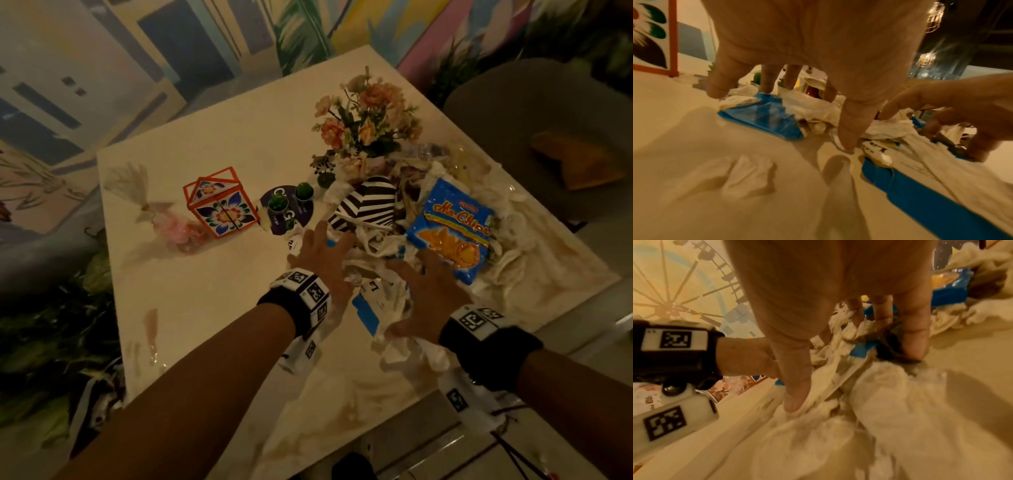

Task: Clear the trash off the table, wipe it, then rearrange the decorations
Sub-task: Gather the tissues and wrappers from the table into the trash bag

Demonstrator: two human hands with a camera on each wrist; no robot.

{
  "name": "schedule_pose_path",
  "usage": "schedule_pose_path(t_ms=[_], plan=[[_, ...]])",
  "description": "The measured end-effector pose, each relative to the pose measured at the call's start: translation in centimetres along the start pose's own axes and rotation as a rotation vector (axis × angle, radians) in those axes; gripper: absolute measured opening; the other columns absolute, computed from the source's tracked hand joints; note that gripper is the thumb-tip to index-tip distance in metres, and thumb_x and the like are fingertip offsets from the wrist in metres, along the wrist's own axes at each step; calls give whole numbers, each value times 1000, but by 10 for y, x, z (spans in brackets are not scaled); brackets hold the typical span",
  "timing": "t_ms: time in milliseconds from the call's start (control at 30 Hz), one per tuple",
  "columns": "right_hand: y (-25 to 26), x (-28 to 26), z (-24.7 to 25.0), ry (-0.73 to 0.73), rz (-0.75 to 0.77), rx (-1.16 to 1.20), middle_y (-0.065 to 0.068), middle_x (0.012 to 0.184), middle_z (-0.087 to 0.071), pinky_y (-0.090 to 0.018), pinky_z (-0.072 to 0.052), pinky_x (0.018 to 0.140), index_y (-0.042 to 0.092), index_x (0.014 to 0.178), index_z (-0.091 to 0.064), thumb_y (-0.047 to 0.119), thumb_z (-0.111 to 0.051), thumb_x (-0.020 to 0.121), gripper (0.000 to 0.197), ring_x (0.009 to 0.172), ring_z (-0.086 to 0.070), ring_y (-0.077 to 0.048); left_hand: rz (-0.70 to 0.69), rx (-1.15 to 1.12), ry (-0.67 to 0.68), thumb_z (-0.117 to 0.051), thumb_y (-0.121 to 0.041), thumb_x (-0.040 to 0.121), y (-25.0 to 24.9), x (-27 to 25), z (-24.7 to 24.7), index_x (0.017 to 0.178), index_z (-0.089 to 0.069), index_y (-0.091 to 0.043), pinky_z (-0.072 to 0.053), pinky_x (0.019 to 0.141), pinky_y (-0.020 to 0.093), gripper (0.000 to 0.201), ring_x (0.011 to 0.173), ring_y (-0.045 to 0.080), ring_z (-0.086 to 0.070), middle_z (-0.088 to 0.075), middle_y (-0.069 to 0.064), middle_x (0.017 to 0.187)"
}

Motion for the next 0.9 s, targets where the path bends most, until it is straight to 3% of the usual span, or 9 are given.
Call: schedule_pose_path(t_ms=[67,200,333,467,600,767,900], plan=[[4,6,-7,-13,-9,25,0,145,0,-48,-34,109,48,140,-13,59,-83,46,117,139,-14,-33,51,-10,-16,-62,-54,76,0,1,-3,135,-24,-43,-33,99,65,70,140,40,-6,5,5,153],[13,17,-14,-38,-6,12,-4,147,-2,-44,-31,112,47,139,-19,50,-84,52,109,139,-16,-34,107,-29,-64,-55,-37,83,2,7,-6,121,-35,-35,-38,96,61,43,132,42,-20,-3,9,149],[20,21,-17,-17,29,17,-6,149,4,-43,-31,112,58,135,-17,40,-84,56,105,139,-17,-37,116,63,-9,-55,-32,84,5,9,-8,124,-36,-30,-44,92,55,44,129,40,-24,-15,11,144],[24,25,-11,3,18,26,-5,149,6,-42,-27,113,49,136,-27,42,-80,62,91,139,-17,-37,116,93,10,-57,-34,85,5,6,-8,128,-36,-27,-45,93,54,48,132,41,-21,-19,10,144],[26,26,-9,-99,31,111,-6,142,-11,-35,-37,107,33,124,-49,29,-78,68,63,127,-37,-32,97,76,21,-62,-32,80,10,3,-11,128,-31,-26,-44,93,58,57,132,40,-22,-22,11,142],[23,29,-1,-176,26,272,-3,128,-23,-28,-45,93,32,112,-52,10,-75,70,53,110,-45,-26,57,109,-25,-56,-21,85,18,-6,-16,134,-24,-24,-46,92,56,58,132,38,-24,-20,12,143],[21,35,11,-249,64,424,-4,112,-44,-28,-44,81,28,103,-58,6,-74,68,45,99,-53,-24,45,132,-17,-48,-14,91,21,-11,-8,136,-30,-17,-44,97,52,49,136,37,-21,-18,15,147]])
Point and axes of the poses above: each hand's wrist, its own x-axis towards the middle knuckle, its own z-axis out of the back of the hand, y = z × x, the point moved 1 cm from there along x, towards the middle knuckle
